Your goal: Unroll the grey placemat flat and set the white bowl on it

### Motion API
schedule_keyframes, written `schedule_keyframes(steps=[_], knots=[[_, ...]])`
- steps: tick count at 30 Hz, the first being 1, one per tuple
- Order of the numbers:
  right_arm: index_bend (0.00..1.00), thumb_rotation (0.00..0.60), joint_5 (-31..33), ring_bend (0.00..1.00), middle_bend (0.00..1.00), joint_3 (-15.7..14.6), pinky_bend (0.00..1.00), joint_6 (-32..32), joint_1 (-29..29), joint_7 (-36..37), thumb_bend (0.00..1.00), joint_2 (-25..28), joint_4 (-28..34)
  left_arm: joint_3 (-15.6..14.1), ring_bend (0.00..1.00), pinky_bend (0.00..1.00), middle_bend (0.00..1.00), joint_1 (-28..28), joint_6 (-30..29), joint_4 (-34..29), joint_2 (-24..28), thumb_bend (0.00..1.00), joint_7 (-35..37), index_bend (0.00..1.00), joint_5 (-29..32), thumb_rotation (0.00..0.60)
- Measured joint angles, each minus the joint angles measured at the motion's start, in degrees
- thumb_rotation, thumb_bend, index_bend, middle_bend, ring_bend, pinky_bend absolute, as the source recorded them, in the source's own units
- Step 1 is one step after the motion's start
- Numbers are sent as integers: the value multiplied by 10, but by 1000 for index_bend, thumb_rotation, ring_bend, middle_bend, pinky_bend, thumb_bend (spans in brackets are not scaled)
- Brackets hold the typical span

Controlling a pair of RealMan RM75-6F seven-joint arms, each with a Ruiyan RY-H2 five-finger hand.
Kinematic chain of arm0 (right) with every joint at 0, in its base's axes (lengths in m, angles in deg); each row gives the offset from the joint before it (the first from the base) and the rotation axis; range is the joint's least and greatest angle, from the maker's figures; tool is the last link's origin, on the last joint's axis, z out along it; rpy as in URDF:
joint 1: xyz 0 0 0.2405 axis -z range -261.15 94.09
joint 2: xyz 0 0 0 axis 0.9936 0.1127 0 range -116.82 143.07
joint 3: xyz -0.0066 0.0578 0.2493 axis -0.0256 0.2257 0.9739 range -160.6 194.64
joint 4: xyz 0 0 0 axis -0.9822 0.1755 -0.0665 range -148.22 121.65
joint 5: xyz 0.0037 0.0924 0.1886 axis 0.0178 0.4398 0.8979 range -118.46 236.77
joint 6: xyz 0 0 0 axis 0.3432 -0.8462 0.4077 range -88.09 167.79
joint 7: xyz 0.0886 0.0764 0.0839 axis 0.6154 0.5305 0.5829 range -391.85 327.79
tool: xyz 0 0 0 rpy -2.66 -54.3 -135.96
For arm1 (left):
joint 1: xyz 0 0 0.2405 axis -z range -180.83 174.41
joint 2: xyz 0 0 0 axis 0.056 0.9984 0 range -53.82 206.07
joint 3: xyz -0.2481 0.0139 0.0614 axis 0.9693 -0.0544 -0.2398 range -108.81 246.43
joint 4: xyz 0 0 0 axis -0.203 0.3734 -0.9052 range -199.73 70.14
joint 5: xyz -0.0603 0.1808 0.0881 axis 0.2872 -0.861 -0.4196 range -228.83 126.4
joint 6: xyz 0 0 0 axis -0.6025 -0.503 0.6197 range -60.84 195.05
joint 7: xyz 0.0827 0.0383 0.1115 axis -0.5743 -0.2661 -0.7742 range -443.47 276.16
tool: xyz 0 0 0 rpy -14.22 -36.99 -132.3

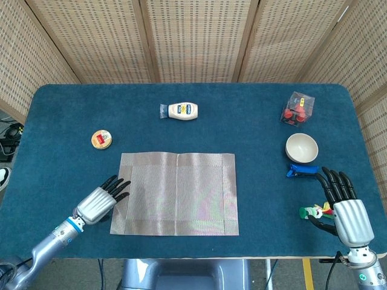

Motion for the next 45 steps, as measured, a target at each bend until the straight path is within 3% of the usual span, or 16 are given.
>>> schedule_keyframes(steps=[7, 16, 29, 34, 37, 45], knots=[[54, 600, 10, 0, 0, 2, 0, -10, -1, -5, 0, 0, -2, 11, 0, 0, 0, -8, -38, -57, 61, 0, 44, 0, 7, 600], [72, 600, 64, 0, 0, 18, 0, -70, -19, -21, 0, -5, -20, 63, 0, 0, 0, -64, -124, -168, 124, 0, 25, 0, 92, 600], [181, 600, 189, 0, 0, 74, 0, -310, -144, -66, 0, -25, -122, 113, 0, 0, 0, -142, -210, -283, 147, 0, -112, 0, 185, 600], [244, 600, 255, 0, 0, 100, 0, -407, -198, -63, 0, -57, -194, 122, 0, 0, 0, -149, -210, -285, 150, 0, -115, 0, 191, 600], [333, 600, 291, 0, 0, 114, 0, -451, -228, -64, 0, -82, -245, 124, 0, 0, 0, -150, -202, -283, 152, 0, -110, 0, 190, 600], [421, 600, 370, 0, 0, 134, 0, -542, -286, -80, 19, -140, -345, 130, 0, 0, 0, -152, -189, -280, 156, 0, -100, 0, 187, 600]])
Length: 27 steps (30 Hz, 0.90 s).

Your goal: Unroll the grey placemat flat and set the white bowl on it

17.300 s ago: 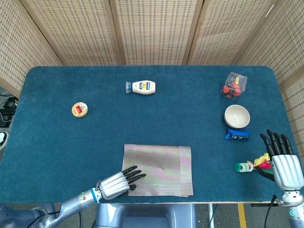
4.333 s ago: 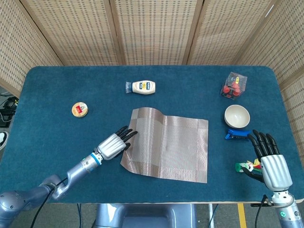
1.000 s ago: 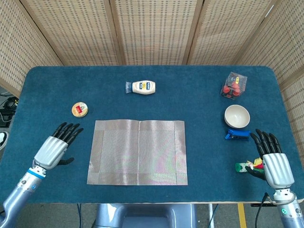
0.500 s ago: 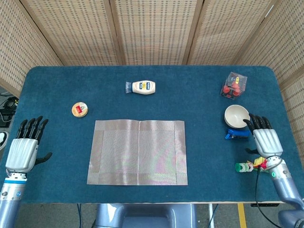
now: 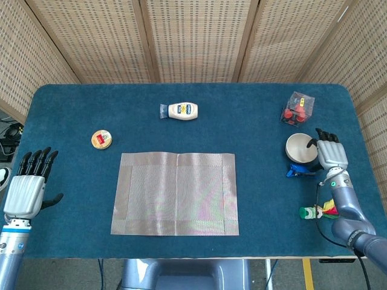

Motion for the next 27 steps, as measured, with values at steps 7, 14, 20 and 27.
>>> schedule_keyframes(steps=[7, 14, 20, 27], knots=[[455, 600, 3, 0, 0, 0, 0, -17, -21, -1, 150, -26, -25, 5, 0, 0, 0, -1, 10, 2, 1, 0, 5, 0, 0, 600], [561, 600, -11, 0, 0, -11, 0, -12, -29, -1, 401, -45, -44, 11, 0, 0, 0, -4, 15, 3, 3, 0, 10, 0, -2, 600], [643, 600, -29, 0, 0, -18, 0, -1, -32, 6, 514, -54, -57, 15, 0, 0, 0, -6, 20, 3, 4, 0, 13, 0, -2, 600], [678, 600, -66, 0, 0, -28, 0, 34, -26, 23, 526, -46, -38, 19, 0, 0, 0, -7, 25, 2, 7, 0, 20, 0, -4, 600]])
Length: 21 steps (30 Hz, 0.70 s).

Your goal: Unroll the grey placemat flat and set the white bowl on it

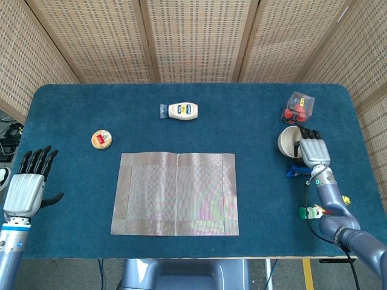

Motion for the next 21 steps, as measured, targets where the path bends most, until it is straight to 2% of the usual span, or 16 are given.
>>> schedule_keyframes(steps=[7, 14, 18, 21], knots=[[694, 600, -59, 0, 0, -12, 0, 64, 13, 13, 538, 43, 91, 2, 0, 0, 0, -1, 4, -1, 4, 0, 10, 0, -3, 600], [692, 600, -159, 0, 0, -37, 0, 125, 18, 1, 538, 120, 258, 3, 0, 0, 0, -3, 10, -2, 11, 0, 27, 0, -7, 600], [691, 600, -224, 0, 0, -52, 0, 129, 0, -23, 538, 155, 347, 2, 0, 0, 0, -5, 10, -4, 14, 0, 32, 0, -12, 600], [689, 600, -254, 0, 0, -58, 0, 108, -31, -49, 538, 163, 382, 2, 0, 0, 0, -6, 10, -5, 16, 0, 37, 0, -15, 600]])
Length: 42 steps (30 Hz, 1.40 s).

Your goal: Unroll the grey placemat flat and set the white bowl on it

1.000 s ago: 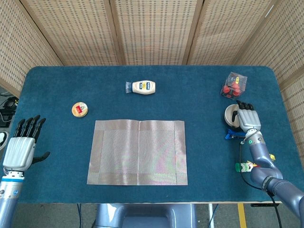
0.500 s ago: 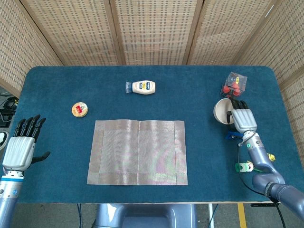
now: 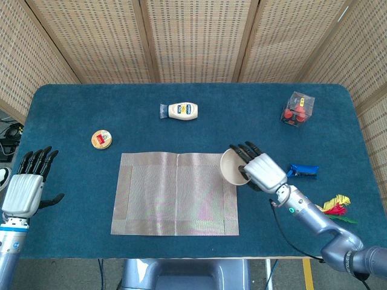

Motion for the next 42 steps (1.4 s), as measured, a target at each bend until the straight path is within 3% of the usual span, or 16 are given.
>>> schedule_keyframes(steps=[10, 18, 26, 28, 30, 32, 34, 42], knots=[[687, 600, 15, 0, 0, 16, 0, -103, -96, -132, 536, -72, 11, 5, 0, 0, 0, 0, 13, 5, 6, 0, 17, 0, 7, 600], [692, 600, 54, 0, 0, 31, 0, -147, -146, -201, 535, -162, -47, 10, 0, 0, 0, 2, 22, 10, 8, 0, 27, 0, 13, 600], [679, 600, 82, 0, 0, 27, 0, -168, -179, -247, 526, -224, -100, 13, 0, 0, 0, 2, 29, 12, 12, 0, 39, 0, 16, 600], [546, 600, 88, 0, 0, 22, 0, -170, -181, -259, 438, -226, -102, 13, 0, 0, 0, 3, 32, 13, 13, 0, 42, 0, 15, 600], [227, 600, 93, 0, 0, 18, 0, -171, -182, -267, 166, -228, -101, 14, 0, 0, 0, 3, 34, 15, 13, 0, 44, 0, 16, 600], [50, 600, 97, 0, 0, 14, 0, -170, -182, -275, 15, -227, -97, 15, 0, 0, 0, 4, 35, 15, 14, 0, 47, 0, 16, 600], [2, 600, 102, 0, 0, 13, 0, -168, -181, -278, 0, -225, -90, 15, 0, 0, 0, 4, 35, 15, 15, 0, 49, 0, 16, 600], [0, 600, 109, 0, 0, 19, 0, -112, -160, -296, 0, -171, -9, 13, 0, 0, 0, 2, 35, 14, 19, 0, 62, 0, 6, 600]])
